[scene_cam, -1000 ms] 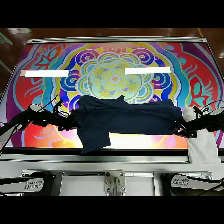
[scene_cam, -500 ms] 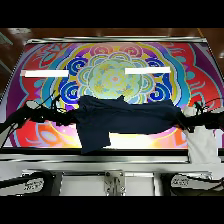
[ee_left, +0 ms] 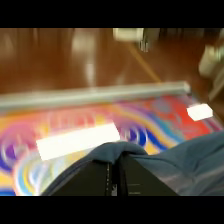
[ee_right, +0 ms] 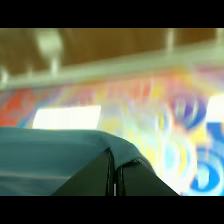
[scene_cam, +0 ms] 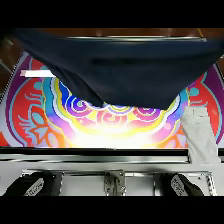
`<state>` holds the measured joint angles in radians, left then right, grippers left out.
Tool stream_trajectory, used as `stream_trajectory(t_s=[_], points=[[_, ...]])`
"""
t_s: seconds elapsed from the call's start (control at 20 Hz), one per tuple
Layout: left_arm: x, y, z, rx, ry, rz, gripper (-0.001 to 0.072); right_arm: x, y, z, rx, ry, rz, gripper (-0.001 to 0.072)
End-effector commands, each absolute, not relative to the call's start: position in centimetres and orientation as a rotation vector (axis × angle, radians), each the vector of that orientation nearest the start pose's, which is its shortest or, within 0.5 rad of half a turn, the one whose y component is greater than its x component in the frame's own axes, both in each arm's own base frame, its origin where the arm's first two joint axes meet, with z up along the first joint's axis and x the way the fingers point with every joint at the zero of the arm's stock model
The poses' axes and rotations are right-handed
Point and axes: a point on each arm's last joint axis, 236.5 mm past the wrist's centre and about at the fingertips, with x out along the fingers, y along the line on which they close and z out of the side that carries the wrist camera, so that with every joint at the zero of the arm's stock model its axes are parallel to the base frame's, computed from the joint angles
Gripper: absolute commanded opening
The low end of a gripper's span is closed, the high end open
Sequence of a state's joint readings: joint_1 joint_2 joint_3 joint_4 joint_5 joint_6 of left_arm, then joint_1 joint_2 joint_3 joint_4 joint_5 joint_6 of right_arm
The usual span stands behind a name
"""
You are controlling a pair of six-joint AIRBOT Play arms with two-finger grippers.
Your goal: Fold the shirts.
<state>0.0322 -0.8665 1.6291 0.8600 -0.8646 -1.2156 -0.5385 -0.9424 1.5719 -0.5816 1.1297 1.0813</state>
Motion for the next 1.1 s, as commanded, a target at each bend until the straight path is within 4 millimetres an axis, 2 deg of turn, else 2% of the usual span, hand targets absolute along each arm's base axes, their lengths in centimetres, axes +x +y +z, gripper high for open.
stream_trajectory(t_s=[0.0,0.05,0.1,0.25,0.35,0.5,0.7,0.85,0.95,1.05], points=[[17.7,-9.1,61.4,-0.008,-0.478,-0.41,0.0053,26.2,3.4,54.0,0.131,-0.186,0.255,0.0054],[15.4,-8.8,61.6,0.025,-0.483,-0.384,0.0053,24.3,4.0,54.9,0.117,-0.213,0.23,0.0055],[13.9,-8.0,60.9,0.035,-0.457,-0.341,0.0053,22.5,4.5,55.6,0.098,-0.24,0.205,0.0055],[12.2,-4.5,57.8,0.043,-0.331,-0.176,0.0053,19.0,5.3,55.7,0.032,-0.262,0.138,0.0055],[11.4,-3.4,56.4,0.072,-0.282,-0.122,0.0053,18.2,5.2,54.2,0.009,-0.203,0.097,0.0054],[12.0,-3.3,54.1,0.11,-0.187,-0.114,0.0053,18.3,4.6,50.8,-0.027,-0.061,0.063,0.0054],[14.3,-3.1,48.8,0.146,0.028,-0.121,0.0053,20.0,2.2,43.7,-0.01,0.254,0.02,0.0055],[17.0,-1.6,45.4,0.167,0.145,-0.07,0.0053,21.6,0.0,37.8,0.047,0.531,0.018,0.0054],[19.7,-1.3,41.4,0.119,0.264,-0.069,0.0054,22.8,-1.1,32.6,0.119,0.766,0.065,0.0054],[22.7,-1.2,35.9,0.072,0.42,-0.072,0.0054,24.5,-2.1,27.6,0.22,0.943,0.096,0.0053]])
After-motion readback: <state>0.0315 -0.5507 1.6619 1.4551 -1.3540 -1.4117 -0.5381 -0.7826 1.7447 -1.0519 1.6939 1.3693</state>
